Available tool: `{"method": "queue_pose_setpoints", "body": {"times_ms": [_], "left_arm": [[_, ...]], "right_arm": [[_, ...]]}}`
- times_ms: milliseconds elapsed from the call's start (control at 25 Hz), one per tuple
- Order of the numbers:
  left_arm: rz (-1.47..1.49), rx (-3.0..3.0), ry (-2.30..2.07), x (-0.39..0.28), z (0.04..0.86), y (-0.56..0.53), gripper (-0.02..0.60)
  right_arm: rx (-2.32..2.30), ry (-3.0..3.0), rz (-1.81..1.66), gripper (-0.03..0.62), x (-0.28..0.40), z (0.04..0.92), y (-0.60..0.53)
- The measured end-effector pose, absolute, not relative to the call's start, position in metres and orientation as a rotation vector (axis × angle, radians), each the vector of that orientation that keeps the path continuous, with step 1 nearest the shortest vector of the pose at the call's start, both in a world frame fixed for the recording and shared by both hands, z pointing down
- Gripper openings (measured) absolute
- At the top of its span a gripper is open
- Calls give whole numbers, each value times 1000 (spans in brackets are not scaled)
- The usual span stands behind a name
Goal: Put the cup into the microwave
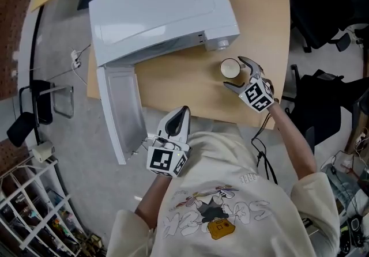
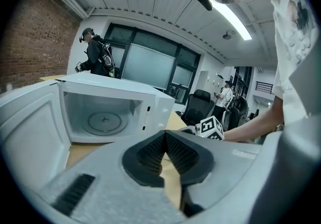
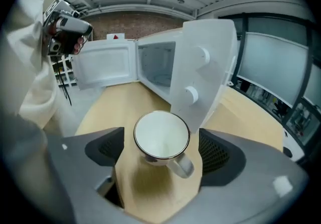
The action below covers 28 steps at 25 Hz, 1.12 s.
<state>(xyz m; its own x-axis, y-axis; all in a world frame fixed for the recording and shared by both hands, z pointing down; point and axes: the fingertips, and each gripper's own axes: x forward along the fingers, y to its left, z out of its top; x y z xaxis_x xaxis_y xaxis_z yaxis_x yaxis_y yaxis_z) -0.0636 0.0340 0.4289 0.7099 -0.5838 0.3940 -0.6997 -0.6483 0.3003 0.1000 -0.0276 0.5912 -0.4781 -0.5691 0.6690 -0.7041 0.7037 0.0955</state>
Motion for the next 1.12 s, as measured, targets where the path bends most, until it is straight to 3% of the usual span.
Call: {"method": "queue_pose_setpoints", "body": {"times_ms": [160, 280, 680, 1120], "left_arm": [[376, 2431, -1066, -77, 434, 37, 5], [367, 2405, -1112, -83, 434, 38, 5], [341, 2384, -1156, -90, 432, 38, 5], [294, 2378, -1179, -110, 427, 30, 5]], "right_arm": [[822, -2194, 208, 461, 96, 615, -35], [787, -2196, 180, 410, 91, 620, -39], [850, -2193, 210, 407, 81, 614, -37], [884, -2294, 147, 407, -26, 553, -65]]}}
